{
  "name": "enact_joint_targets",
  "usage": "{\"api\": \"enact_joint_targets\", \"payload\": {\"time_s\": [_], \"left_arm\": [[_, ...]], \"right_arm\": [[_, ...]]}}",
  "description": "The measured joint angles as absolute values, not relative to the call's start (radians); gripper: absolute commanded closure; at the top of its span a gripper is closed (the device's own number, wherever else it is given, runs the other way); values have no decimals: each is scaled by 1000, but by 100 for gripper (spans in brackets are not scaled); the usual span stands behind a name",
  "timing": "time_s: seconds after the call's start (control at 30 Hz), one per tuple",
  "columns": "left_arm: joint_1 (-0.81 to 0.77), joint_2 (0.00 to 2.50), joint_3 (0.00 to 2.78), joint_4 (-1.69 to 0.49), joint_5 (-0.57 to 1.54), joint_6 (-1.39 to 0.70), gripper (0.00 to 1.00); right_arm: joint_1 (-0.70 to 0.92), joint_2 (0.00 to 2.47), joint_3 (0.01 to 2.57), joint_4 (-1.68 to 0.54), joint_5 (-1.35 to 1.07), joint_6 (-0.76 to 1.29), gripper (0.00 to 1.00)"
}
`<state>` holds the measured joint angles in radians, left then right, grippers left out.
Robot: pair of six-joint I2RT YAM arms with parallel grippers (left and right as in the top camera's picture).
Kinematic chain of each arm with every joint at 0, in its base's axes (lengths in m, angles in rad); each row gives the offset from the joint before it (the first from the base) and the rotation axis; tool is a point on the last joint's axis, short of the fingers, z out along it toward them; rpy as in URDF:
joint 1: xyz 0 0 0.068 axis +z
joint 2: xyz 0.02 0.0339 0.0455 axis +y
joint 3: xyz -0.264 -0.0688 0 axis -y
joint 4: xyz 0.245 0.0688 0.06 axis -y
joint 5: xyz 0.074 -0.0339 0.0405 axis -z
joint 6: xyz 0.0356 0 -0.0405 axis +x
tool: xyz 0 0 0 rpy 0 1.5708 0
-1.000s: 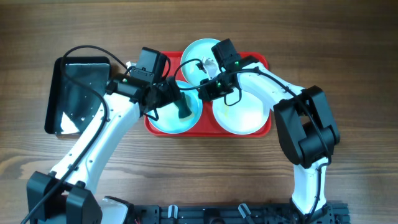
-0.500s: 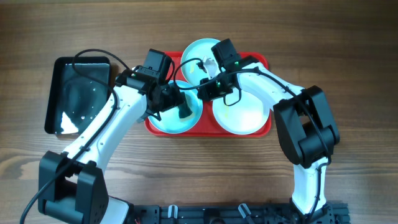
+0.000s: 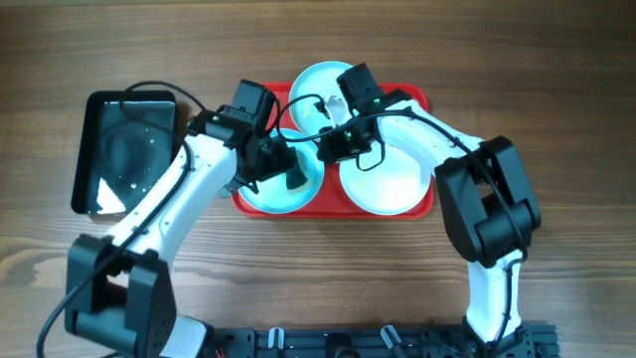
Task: Clean dirty plates on tray and stack at the side
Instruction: 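Scrub the left light-blue plate with the sponge while the right gripper holds it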
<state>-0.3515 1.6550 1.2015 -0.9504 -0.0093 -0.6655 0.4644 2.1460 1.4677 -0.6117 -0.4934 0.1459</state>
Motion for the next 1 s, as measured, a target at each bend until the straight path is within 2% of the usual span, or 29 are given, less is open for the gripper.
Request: {"api": "enact_joint_targets", "payload": {"time_s": [0.07,0.17,0.2,0.53,1.0], "left_arm": [[-352,1677,1201,-950,1,-667,11],[-352,1704,1201,-932,35,-663,28],[-352,1713,1201,-918,57,-652,30],[-373,1790,1201,-819,116,-645,26],[-374,1822,1201,-722,155,-645,25]], "right_arm": [[465,2148,1469,-611,-494,149,95],[465,2150,1469,-606,-496,157,95],[465,2151,1469,-604,-496,157,95],[465,2159,1469,-604,-496,157,94],[465,2161,1469,-605,-480,184,95]]}}
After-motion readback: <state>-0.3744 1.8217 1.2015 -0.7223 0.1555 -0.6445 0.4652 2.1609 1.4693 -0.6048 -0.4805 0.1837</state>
